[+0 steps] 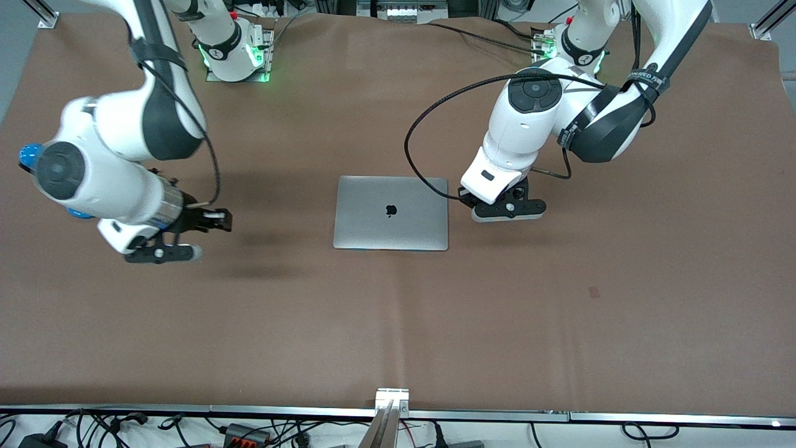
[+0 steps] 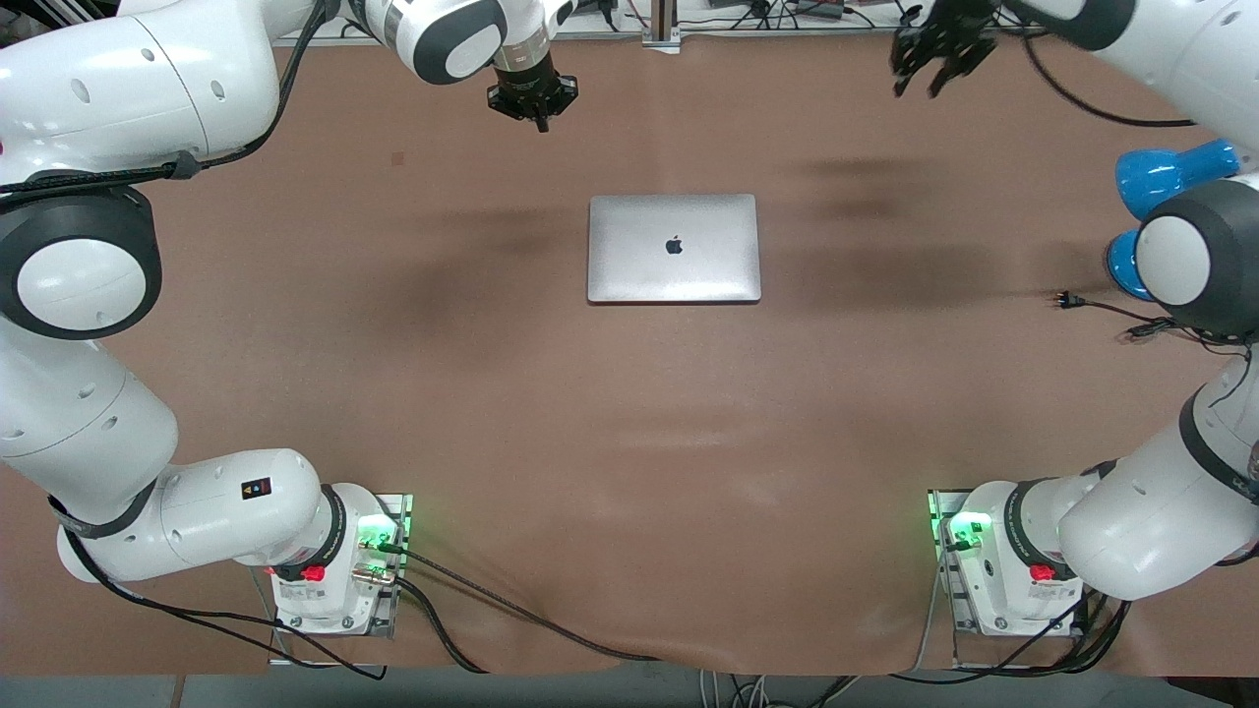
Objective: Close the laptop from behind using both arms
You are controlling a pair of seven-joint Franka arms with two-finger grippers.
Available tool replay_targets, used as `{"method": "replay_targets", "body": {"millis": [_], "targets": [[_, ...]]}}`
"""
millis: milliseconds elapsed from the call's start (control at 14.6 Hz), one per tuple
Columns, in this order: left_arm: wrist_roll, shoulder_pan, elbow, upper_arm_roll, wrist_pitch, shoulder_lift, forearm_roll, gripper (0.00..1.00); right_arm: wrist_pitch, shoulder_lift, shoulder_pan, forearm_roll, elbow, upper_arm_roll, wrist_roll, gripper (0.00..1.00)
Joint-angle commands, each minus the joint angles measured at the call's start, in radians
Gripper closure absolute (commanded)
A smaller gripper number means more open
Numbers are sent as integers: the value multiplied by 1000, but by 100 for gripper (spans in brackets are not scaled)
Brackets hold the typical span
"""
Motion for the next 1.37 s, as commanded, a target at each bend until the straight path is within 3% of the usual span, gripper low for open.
{"method": "replay_targets", "body": {"millis": [0,274,479,547,753,889,1095,1300], "targets": [[27,11,19,-18,-24,9,-17,100,-174,-12,1,-19,142,-63,-10,0],[131,19,44,-1,-13,9,-78,100,-221,-12,-14,-58,230,-133,-8,0],[395,2,52,142,-15,-53,-355,100,-199,-7,-49,-47,250,-135,-8,0],[506,-19,49,202,-18,-90,-442,100,-201,-7,-99,-40,266,-103,-7,0],[639,-96,31,365,-62,-205,-483,100,-199,-21,-404,-81,291,217,-11,0],[646,-142,34,470,-172,-259,-485,100,-189,-30,-512,-162,288,335,-14,0],[681,-176,51,595,-321,-325,-485,98,-196,-37,-525,-174,282,353,-19,0],[707,-176,51,678,-366,-356,-476,80,-173,-98,-531,-178,193,345,-88,0]]}}
